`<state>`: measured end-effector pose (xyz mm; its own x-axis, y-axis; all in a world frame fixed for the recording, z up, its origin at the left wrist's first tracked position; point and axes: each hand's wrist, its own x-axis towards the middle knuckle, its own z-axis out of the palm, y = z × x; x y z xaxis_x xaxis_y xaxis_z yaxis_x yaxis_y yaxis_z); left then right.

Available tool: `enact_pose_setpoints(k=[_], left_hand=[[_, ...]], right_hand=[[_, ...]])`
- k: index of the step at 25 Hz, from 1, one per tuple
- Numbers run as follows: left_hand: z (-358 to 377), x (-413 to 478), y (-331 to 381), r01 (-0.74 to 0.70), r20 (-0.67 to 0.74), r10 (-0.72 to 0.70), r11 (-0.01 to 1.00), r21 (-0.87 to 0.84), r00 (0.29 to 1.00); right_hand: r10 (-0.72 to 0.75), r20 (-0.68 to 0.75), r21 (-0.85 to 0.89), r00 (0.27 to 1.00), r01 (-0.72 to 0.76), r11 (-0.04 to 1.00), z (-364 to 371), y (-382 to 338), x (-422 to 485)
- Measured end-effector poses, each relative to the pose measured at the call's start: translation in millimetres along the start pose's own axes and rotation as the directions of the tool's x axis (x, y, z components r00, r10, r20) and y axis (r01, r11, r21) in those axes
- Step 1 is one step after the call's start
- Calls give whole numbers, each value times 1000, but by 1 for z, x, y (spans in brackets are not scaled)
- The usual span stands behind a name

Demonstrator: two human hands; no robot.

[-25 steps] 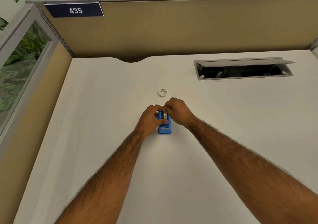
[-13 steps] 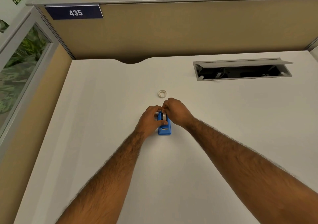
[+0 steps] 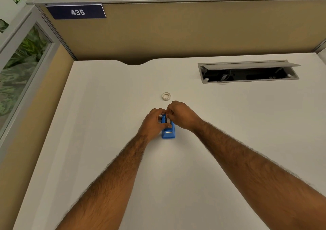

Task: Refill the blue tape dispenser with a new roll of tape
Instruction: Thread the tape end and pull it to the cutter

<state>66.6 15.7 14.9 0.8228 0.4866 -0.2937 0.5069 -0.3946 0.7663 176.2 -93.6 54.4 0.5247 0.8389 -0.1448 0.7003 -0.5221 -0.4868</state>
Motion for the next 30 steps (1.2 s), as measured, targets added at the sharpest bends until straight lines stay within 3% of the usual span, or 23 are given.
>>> enact_pose_setpoints(k=[4, 14, 20, 30], left_hand=[[1, 0, 0, -9, -2, 9, 1000, 15, 1000], [-1, -5, 5, -25, -1, 25, 999, 22, 1000], [-2, -5, 7, -20, 5, 20, 999, 26, 1000], [-14, -6, -9, -104, 81, 112, 990, -100, 990]], right_hand=[[-41, 41, -90, 998, 44, 995, -1, 0, 0], [-78, -19, -140, 997, 75, 987, 9, -2, 2], [90, -106, 100, 990, -80, 992, 11, 1, 0], [186, -124, 191, 975, -160, 968, 19, -9, -21]])
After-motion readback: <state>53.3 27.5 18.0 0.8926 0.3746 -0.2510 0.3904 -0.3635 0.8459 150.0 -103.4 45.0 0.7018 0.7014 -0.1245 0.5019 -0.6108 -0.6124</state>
